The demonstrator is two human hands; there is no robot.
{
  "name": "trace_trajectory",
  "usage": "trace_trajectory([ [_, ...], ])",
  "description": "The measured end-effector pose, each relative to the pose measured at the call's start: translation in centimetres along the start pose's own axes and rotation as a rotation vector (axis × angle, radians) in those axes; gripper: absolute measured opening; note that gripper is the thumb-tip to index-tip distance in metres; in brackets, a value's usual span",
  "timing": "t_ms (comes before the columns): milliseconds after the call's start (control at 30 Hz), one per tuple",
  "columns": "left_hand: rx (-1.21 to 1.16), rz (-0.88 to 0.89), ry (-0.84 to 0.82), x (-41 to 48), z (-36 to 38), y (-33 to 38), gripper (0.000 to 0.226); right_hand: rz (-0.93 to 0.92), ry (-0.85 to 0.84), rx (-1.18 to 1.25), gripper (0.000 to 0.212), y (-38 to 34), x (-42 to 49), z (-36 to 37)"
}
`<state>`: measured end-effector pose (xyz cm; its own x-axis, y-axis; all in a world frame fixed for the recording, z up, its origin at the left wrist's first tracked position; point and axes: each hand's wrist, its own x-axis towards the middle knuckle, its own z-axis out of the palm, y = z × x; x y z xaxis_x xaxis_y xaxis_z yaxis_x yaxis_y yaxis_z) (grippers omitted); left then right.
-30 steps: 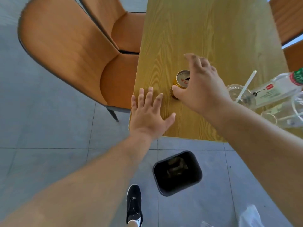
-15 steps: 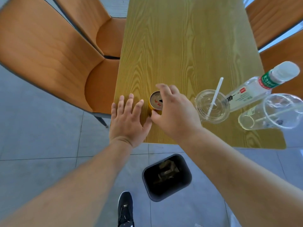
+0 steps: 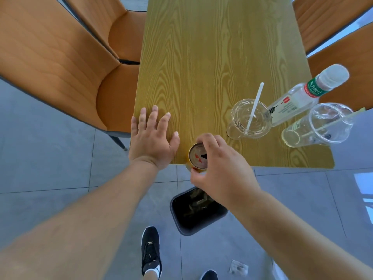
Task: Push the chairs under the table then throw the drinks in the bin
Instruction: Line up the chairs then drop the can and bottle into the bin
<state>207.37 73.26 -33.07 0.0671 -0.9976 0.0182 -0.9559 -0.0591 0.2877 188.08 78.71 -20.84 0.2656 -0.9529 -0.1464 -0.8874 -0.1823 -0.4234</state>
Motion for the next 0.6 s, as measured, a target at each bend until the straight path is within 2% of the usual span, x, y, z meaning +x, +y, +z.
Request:
trace_trajectory([
  [167, 0.025, 0.166, -0.044, 0.0, -0.1, 0.0, 0.053, 0.037, -0.132, -0.01, 0.067, 1.3, -7.2, 3.2],
  [267, 0.024, 0.068, -0.097, 0.2, -0.1, 1.6, 0.058, 0.149, -0.206, 0.002, 0.073, 3.1, -8.8, 5.7],
  [333, 0.061, -0.008, -0.116, 0.2, 0.4, 3.2, 0.069, 0.191, -0.23, 0.01, 0.075, 4.3, -8.8, 6.9],
  [433, 0.086, -0.027, -0.108, 0.3, 0.9, 4.1, 0.079, 0.222, -0.257, 0.008, 0.077, 6.0, -8.2, 7.7],
  [533, 0.065, -0.016, -0.097, 0.3, 0.9, 3.7, 0.076, 0.228, -0.233, 0.003, 0.067, 6.8, -7.7, 6.5],
  [600, 0.047, -0.021, -0.088, 0.3, 0.8, 3.9, 0.075, 0.175, -0.086, 0.007, 0.05, 6.7, -7.2, 4.4],
])
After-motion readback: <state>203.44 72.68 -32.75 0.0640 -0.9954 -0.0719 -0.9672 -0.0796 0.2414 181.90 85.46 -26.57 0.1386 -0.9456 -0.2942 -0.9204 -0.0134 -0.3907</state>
